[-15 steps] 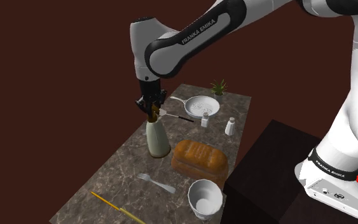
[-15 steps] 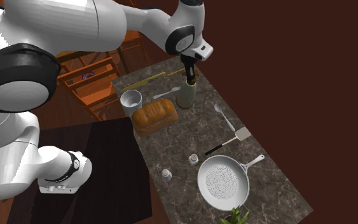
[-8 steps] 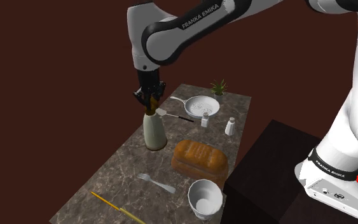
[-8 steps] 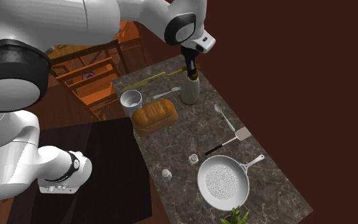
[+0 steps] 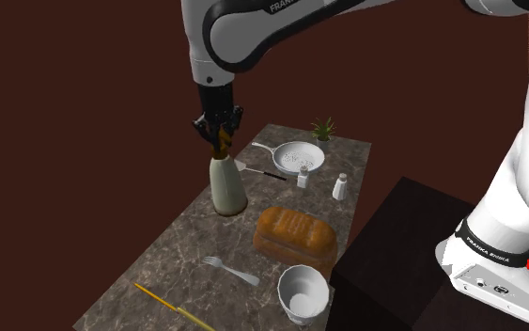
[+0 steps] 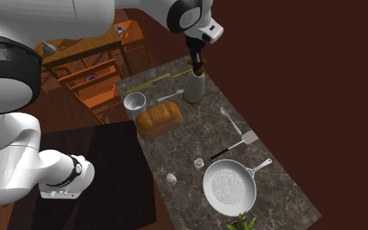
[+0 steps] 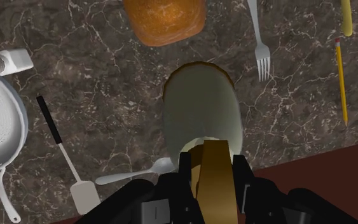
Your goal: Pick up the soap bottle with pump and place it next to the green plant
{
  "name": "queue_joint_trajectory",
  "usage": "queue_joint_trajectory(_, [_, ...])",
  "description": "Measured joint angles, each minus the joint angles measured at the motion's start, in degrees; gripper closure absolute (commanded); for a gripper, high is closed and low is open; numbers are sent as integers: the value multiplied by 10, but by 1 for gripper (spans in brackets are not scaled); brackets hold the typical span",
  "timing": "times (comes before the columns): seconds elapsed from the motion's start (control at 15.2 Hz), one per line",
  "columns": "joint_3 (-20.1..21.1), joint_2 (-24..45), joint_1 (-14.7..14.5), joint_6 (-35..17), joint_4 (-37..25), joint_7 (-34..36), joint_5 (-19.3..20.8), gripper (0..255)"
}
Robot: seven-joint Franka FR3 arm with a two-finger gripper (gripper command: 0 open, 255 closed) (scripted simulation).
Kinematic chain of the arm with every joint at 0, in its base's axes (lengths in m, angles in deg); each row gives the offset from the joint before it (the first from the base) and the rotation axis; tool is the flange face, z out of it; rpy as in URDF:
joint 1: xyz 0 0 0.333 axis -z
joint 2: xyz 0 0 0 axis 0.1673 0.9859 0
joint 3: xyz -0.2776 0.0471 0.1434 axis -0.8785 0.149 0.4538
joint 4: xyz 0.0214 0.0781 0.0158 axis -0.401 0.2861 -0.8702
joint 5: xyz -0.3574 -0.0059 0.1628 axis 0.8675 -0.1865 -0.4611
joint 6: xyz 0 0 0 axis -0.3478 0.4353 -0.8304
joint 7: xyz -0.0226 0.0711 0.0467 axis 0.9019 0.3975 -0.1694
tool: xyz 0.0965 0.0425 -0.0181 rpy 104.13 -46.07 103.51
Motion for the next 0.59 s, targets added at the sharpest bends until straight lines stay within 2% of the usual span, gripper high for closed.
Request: queue_joint_trajectory(0.59, [2,-9,0,66,-58,-5,-5,255])
